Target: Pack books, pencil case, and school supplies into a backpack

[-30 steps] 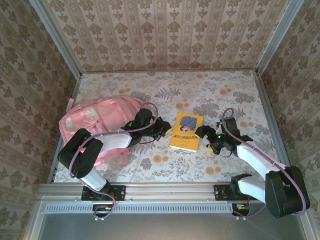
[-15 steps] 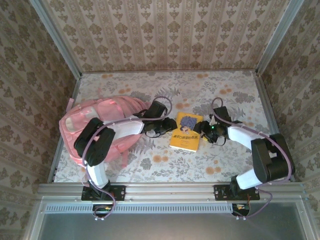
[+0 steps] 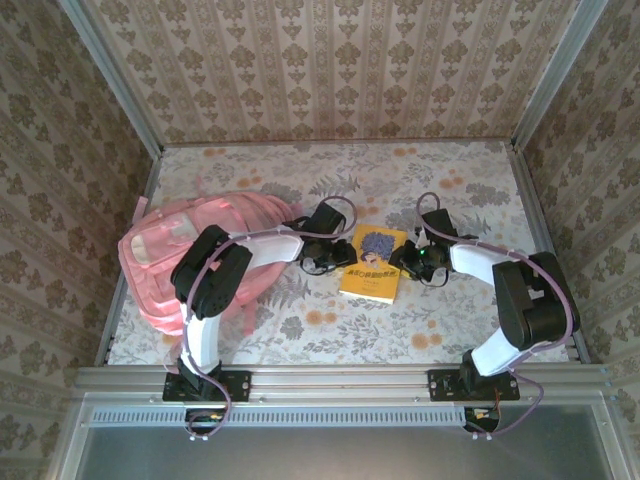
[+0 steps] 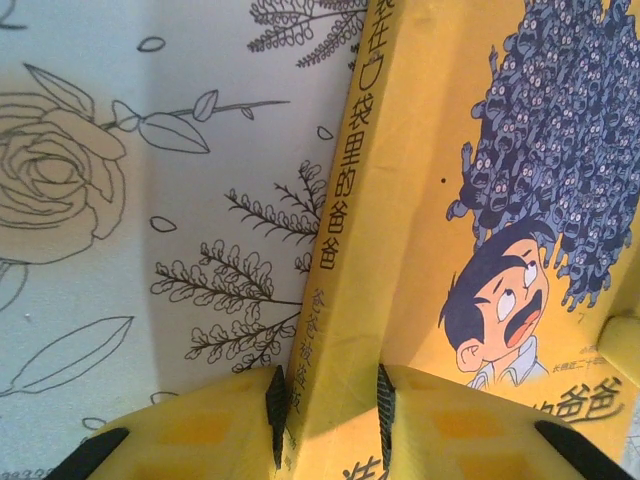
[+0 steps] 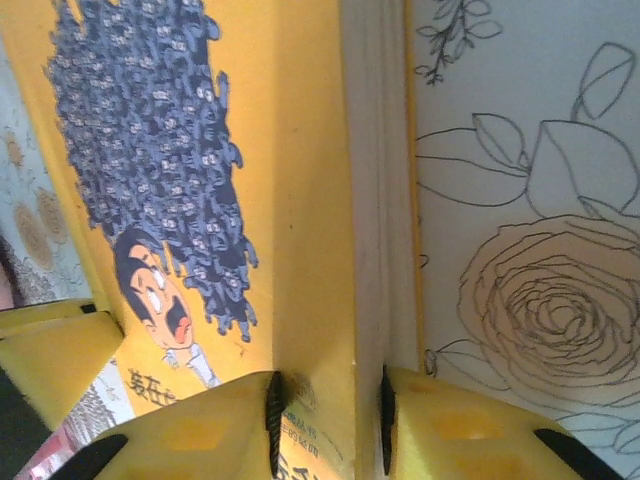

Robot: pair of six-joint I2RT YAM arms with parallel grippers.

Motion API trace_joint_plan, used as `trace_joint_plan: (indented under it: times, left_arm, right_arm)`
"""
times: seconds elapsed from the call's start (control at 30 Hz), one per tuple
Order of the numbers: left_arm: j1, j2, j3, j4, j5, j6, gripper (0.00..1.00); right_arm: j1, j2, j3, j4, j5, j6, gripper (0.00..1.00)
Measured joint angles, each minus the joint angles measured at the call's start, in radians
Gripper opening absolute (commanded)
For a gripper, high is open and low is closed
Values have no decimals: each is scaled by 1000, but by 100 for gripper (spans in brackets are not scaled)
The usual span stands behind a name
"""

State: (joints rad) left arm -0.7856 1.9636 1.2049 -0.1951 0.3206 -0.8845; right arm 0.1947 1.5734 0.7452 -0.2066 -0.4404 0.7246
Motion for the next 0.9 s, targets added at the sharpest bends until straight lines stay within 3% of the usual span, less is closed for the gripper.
trace_joint_plan:
  times: [0.2, 0.43, 0.63, 0.77, 0.9]
  left_arm:
    - [-6, 1, 13, -24, -16, 26, 34]
    - [4, -50, -40, -30, 5, 56, 48]
    - [84, -169, -156, -9, 89, 54, 60]
    - [133, -200, -225, 98, 179, 15, 68]
    - [148, -188, -292, 274, 290, -90, 70]
  right_arm:
    - [10, -64, 22, -29, 0, -18, 1]
    - [16, -102, 34, -45, -23, -17, 0]
    - [-6, -127, 33, 2, -129, 60, 0]
    - [-23, -137, 24, 93, -220, 148, 0]
    - [-34, -137, -9, 192, -281, 231, 0]
